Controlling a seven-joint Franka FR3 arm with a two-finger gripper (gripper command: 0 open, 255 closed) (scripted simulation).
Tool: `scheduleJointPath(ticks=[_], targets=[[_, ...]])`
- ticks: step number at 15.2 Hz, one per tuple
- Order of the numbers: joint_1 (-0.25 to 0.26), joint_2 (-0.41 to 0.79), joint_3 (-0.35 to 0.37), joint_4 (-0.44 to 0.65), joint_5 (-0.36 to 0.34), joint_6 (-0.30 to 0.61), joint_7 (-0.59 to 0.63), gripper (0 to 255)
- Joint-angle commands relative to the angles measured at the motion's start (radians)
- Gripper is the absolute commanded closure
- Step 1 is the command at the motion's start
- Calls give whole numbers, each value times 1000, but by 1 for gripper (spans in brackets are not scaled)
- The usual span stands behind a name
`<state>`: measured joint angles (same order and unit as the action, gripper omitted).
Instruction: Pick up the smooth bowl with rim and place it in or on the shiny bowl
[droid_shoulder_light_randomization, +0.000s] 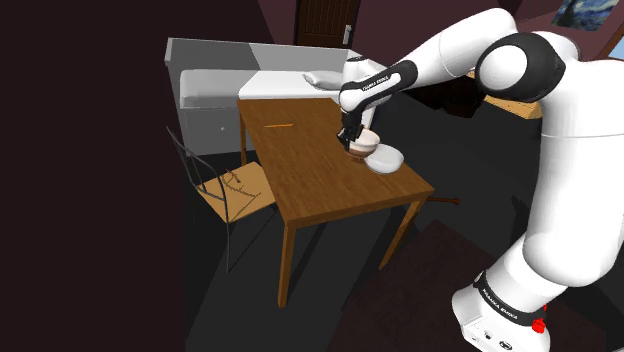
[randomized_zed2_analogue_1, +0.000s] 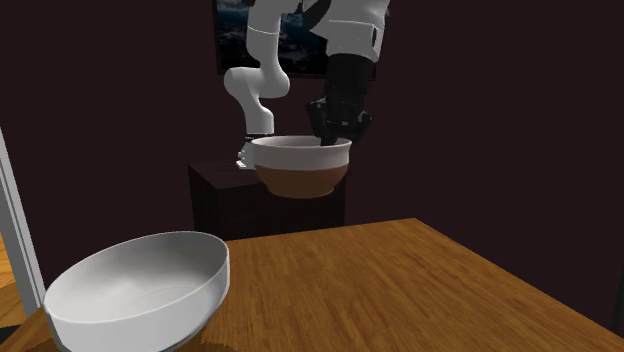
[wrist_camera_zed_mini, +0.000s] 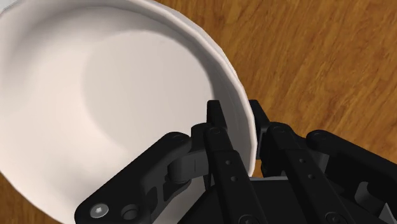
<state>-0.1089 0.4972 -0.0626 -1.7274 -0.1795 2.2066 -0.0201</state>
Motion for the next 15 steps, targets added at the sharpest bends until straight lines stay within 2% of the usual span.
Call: scheduleJointPath(ticks=[1,8,15], targets=[[-34,11,-9,19,6,0,-47,255],[-147,60,-36,100,30,-8,-197,255],[-263,149,-53,251,60,-47,-343,255]])
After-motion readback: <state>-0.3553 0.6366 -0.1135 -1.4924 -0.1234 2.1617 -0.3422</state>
